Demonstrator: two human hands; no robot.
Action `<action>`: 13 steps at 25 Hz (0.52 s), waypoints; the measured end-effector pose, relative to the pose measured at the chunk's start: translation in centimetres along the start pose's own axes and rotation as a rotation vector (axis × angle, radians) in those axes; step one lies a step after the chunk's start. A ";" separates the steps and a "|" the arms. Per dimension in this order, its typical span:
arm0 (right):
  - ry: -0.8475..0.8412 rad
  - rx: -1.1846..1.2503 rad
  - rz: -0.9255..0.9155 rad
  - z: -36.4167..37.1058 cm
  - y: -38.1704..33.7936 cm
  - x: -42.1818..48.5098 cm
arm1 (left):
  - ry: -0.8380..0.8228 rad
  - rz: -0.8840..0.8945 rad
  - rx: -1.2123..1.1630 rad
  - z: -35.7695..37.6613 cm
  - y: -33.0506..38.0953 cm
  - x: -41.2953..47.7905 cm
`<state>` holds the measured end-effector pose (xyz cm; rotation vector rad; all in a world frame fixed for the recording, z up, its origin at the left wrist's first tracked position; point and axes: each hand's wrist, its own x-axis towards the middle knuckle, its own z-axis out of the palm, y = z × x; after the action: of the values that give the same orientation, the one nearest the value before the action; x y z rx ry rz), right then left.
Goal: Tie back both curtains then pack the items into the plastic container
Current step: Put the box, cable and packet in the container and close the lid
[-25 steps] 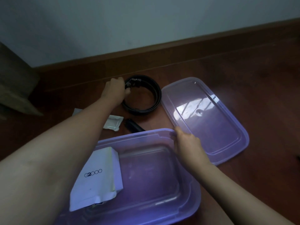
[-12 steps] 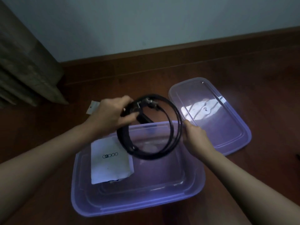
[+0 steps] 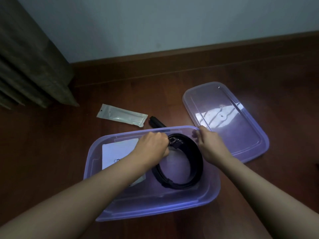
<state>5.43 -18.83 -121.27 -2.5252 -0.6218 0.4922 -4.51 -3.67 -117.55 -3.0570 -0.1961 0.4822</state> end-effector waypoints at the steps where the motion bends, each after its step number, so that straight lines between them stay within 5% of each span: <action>1: 0.003 -0.007 0.002 0.1 0.0 0.1 | -0.013 -0.023 -0.011 0.4 0.1 0.2; 13: -0.095 -0.082 -0.007 -0.1 -0.1 -0.3 | -0.067 -0.063 0.015 1.5 0.2 0.6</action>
<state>5.24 -18.93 -121.05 -2.5876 -0.6991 0.5986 -4.40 -3.73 -119.21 -3.0119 -0.2891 0.5796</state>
